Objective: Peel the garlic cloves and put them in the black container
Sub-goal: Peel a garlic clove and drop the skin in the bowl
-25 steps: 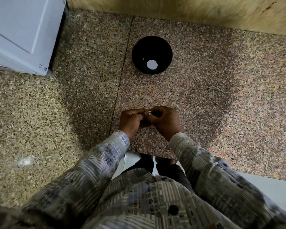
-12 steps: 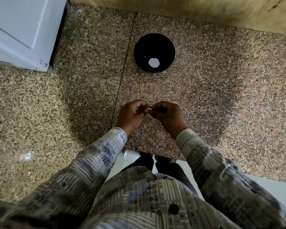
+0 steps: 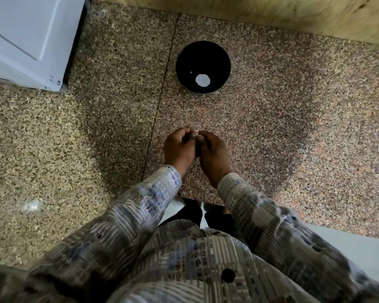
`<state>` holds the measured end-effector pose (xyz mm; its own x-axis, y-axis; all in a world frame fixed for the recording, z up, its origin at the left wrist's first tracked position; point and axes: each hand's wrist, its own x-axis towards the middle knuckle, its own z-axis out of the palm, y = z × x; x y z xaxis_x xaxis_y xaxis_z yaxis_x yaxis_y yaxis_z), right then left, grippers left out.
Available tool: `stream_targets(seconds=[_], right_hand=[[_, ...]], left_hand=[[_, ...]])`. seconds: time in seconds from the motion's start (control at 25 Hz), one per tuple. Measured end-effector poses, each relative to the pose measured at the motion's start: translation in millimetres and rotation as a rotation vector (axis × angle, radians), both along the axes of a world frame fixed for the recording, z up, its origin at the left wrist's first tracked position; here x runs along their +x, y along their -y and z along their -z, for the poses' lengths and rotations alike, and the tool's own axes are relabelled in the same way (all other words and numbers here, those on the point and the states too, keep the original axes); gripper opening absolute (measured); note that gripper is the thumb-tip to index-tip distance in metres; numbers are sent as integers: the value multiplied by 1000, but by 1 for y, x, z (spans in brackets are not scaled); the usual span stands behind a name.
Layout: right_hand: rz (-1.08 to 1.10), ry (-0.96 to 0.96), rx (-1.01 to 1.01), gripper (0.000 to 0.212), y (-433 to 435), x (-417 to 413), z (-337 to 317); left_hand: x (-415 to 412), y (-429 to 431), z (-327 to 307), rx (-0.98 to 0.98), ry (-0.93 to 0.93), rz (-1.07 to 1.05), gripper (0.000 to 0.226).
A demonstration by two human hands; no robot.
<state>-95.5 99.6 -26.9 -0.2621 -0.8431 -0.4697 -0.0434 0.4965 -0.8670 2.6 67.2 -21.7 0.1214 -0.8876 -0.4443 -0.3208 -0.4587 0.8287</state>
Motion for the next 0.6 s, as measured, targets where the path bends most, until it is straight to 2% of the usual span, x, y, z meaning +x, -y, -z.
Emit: stream_targets(seconds=[0.2,0.6], right_hand=[[151,-21,76,29,8,12,4],[381,248,249,31,8,22,17]], left_hand=[[-8,1,2,-128,114,52,12],[4,-12,16,-267,215,202,5]])
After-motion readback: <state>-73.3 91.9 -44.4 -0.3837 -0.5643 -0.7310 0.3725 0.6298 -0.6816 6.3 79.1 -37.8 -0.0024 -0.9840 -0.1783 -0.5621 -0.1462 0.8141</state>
